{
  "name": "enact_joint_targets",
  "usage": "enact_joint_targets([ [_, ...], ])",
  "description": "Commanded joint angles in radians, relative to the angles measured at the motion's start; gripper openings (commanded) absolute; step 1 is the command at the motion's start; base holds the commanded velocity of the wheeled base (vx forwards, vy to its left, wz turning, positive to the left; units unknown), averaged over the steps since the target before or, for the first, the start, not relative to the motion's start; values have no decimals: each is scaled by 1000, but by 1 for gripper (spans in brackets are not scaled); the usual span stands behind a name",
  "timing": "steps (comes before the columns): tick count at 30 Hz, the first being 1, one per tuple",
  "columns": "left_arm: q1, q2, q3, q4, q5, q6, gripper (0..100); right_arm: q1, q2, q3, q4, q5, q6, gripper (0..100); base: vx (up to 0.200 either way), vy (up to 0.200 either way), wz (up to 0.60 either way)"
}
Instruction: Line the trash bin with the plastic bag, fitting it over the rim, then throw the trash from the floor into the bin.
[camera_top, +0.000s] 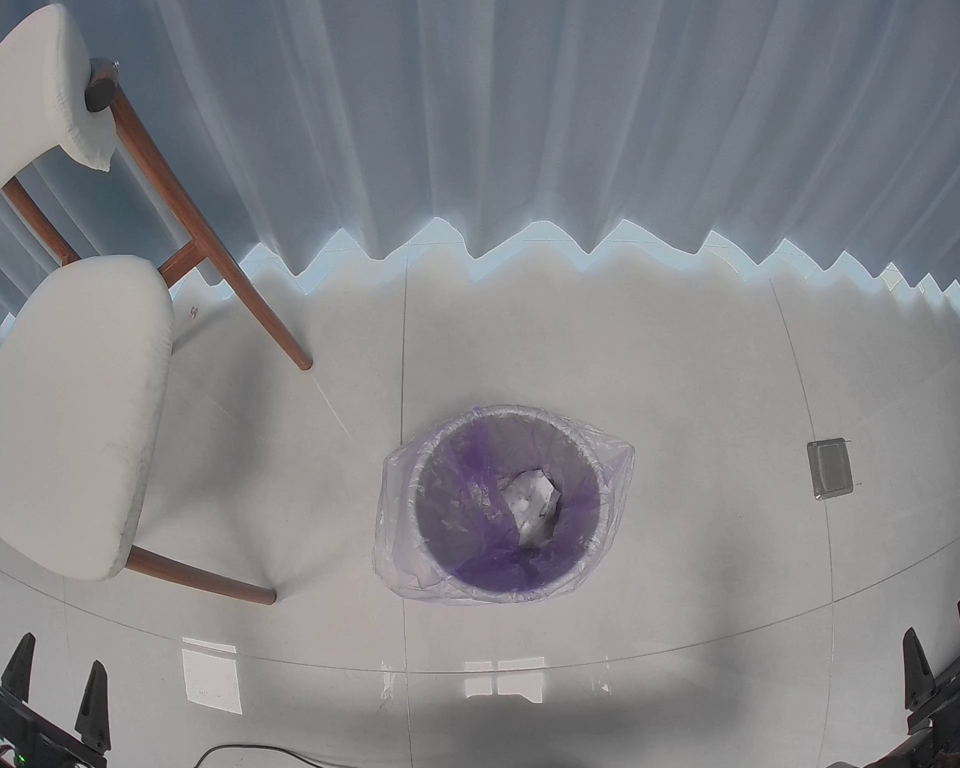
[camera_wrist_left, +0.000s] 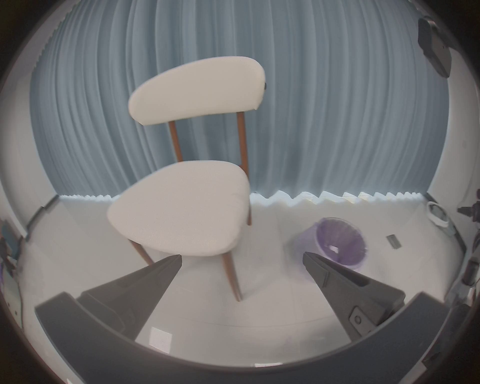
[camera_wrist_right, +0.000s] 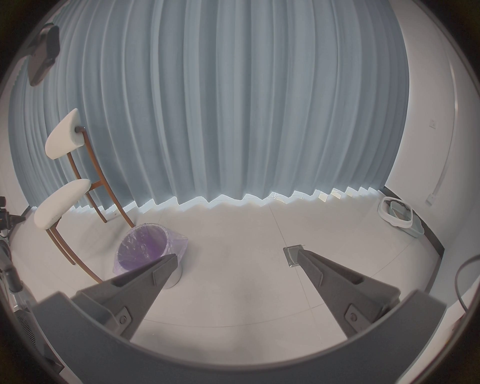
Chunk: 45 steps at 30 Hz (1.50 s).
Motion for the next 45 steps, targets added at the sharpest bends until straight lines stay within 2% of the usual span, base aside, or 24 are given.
enact_joint_targets([
  [1, 5, -50, 18, 2, 53, 18, 100, -12, -35, 18, 14, -1, 1, 100, 0, 0, 0],
  [4, 3, -50, 18, 3, 114, 15, 100, -10, -35, 18, 12, -1, 1, 100, 0, 0, 0],
  [10, 3, -50, 18, 3, 129, 12, 100, -12, -35, 18, 12, -3, -1, 100, 0, 0, 0],
  [13, 3, -50, 18, 3, 208, 14, 100, -12, -35, 18, 12, -3, -1, 100, 0, 0, 0],
  [25, 5, -50, 18, -4, 281, -32, 100, -12, -35, 18, 12, -3, -2, 100, 0, 0, 0],
  [27, 3, -50, 18, -4, 238, -57, 100, -12, -35, 18, 12, -4, -1, 100, 0, 0, 0],
  [30, 3, -50, 18, 3, 99, -98, 100, -12, -35, 18, 12, -4, 1, 100, 0, 0, 0],
  [32, 3, -50, 18, 5, 36, -85, 100, -12, -35, 18, 12, -4, 1, 100, 0, 0, 0],
  [35, 3, -50, 18, 6, 14, -55, 100, -12, -35, 18, 12, -6, -1, 100, 0, 0, 0],
  [38, 3, -50, 18, 45, -75, -3, 100, -12, -35, 18, 12, -6, -4, 100, 0, 0, 0],
  [45, 2, -50, 18, 46, -59, -11, 100, -10, -35, 18, 12, 4, -16, 100, 0, 0, 0],
])
